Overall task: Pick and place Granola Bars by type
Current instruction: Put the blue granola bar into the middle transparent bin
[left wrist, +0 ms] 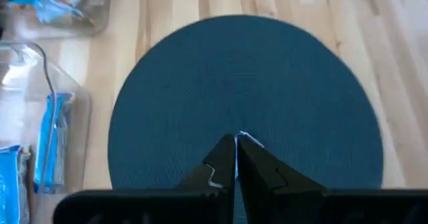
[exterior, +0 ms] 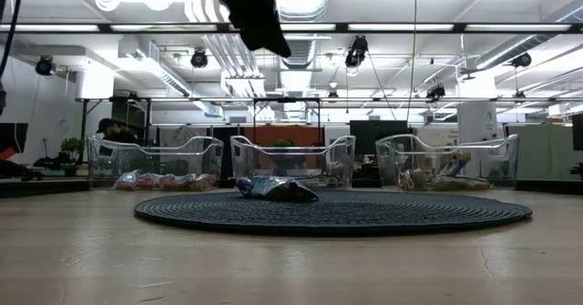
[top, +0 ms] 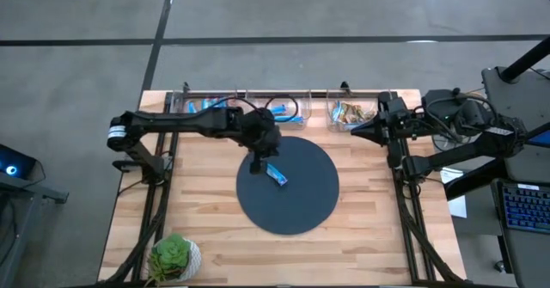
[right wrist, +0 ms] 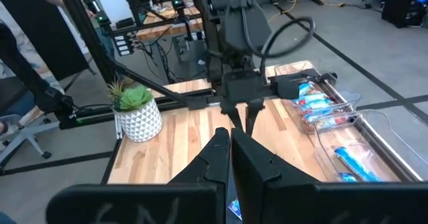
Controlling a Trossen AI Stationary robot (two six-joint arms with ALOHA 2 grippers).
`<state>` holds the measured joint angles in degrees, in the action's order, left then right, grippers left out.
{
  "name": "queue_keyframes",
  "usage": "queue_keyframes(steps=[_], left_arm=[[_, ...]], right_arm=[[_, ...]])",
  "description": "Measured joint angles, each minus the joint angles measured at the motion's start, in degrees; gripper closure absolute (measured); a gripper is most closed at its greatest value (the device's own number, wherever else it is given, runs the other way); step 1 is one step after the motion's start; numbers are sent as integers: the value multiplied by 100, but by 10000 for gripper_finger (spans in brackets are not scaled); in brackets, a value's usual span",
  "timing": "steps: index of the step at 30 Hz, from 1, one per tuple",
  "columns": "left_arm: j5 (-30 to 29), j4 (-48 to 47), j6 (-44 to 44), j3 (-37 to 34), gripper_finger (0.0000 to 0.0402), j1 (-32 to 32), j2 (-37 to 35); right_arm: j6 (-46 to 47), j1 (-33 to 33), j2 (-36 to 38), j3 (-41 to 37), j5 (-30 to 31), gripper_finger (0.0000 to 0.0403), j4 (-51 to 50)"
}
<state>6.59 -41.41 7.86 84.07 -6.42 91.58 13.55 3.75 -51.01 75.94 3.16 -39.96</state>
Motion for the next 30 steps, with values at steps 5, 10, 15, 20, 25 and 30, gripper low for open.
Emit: queue_keyframes(steps=[5,10,15,20,25,30], left_arm=[[0,-184,4,0,401,0,238],[0,-337,147,0,401,0,445],[2,-557,389,0,401,0,723],[2,-801,600,0,401,0,1015],[2,-858,835,0,401,0,1305],[0,-858,1240,0,401,0,1486]], right_arm=[[-1,-2,-28,-9,0,394,-2],[-2,0,-58,-11,0,394,-11],[-1,-2,-89,-11,0,394,-14],[-1,-4,-124,-11,0,394,-12],[-1,-4,-166,-11,1,394,-12],[-1,-4,-201,-15,16,394,-14]])
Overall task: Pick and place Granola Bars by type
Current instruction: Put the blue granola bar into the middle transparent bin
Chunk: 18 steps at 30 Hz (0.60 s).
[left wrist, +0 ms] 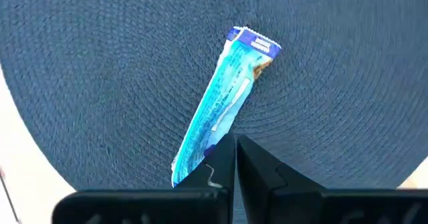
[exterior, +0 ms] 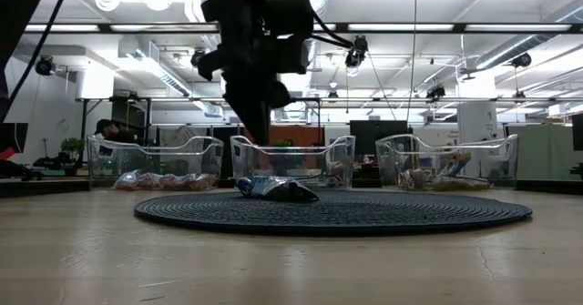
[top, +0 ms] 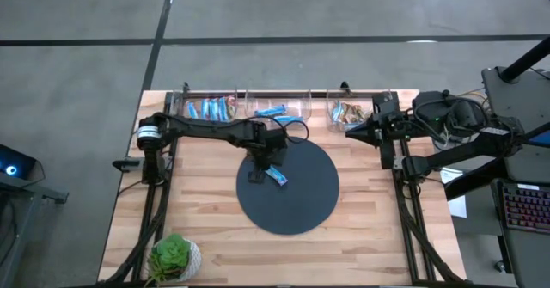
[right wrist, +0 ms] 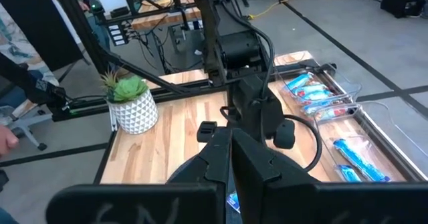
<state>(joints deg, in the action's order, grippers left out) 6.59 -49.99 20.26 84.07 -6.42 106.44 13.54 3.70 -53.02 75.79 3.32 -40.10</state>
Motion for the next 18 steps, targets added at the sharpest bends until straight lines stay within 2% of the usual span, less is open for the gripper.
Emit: queue_keyframes(steps=[8,18], left_arm=[[-29,2,828,-77,401,0,77],[-483,0,1452,-349,401,0,97]], right_arm=[[-2,4,-78,-16,119,394,3],[-2,4,-198,-20,130,394,2]])
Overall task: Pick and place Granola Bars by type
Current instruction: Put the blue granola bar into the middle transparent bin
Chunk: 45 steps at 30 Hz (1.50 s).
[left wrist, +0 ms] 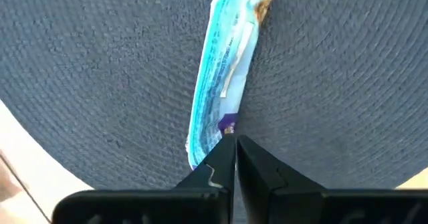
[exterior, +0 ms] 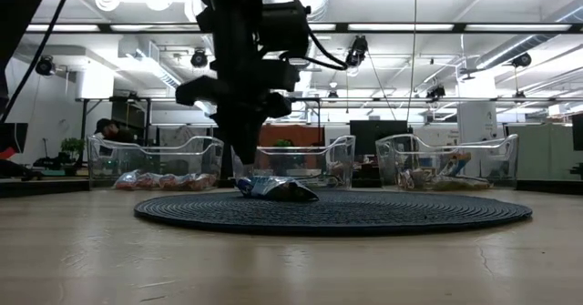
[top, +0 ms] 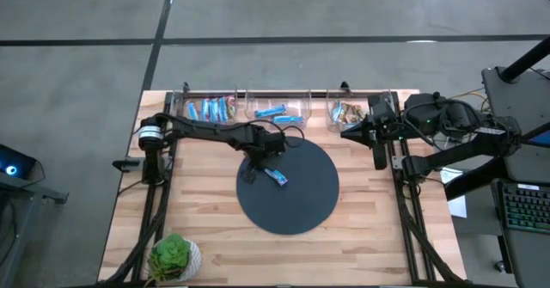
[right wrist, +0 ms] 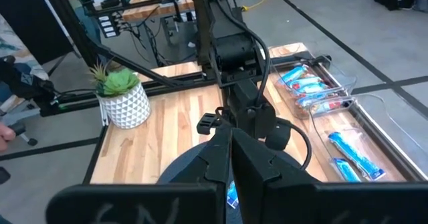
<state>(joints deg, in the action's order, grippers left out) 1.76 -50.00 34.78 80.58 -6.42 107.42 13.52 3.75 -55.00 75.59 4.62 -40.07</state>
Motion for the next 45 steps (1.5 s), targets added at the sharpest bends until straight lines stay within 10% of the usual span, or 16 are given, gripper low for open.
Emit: queue_keyframes(steps=[36,45], left_arm=[[-208,461,-92,-167,400,-74,-4],[-81,463,-332,-167,314,-76,-7]], right_arm=[[1,-2,-26,-9,-2,394,2],[0,-4,-26,-9,-2,394,2]])
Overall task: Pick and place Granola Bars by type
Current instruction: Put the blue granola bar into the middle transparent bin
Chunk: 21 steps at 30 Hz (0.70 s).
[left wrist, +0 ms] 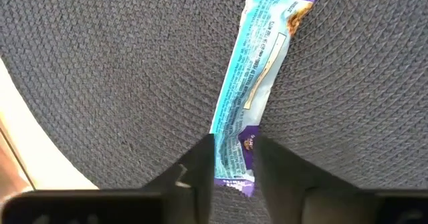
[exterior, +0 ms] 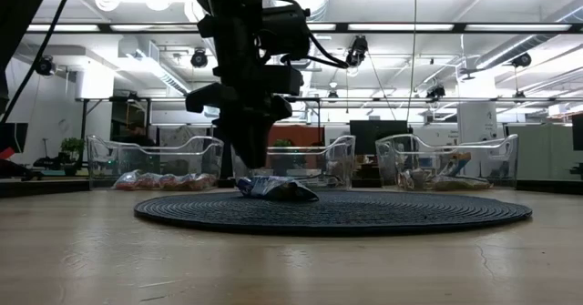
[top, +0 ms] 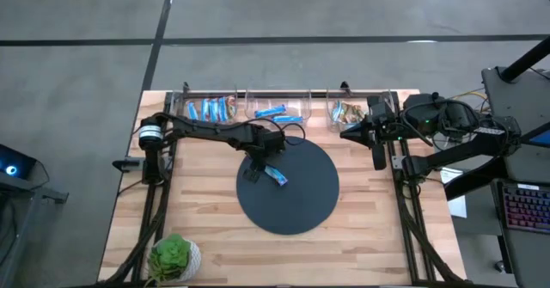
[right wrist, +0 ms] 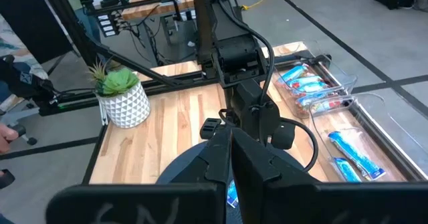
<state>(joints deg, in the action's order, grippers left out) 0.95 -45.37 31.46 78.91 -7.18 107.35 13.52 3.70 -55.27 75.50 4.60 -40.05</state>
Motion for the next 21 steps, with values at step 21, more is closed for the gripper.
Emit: queue_keyframes(steps=[21], left_arm=[[-20,-56,290,4,201,-11,66]], right_arm=[[0,0,0,0,0,394,2]])
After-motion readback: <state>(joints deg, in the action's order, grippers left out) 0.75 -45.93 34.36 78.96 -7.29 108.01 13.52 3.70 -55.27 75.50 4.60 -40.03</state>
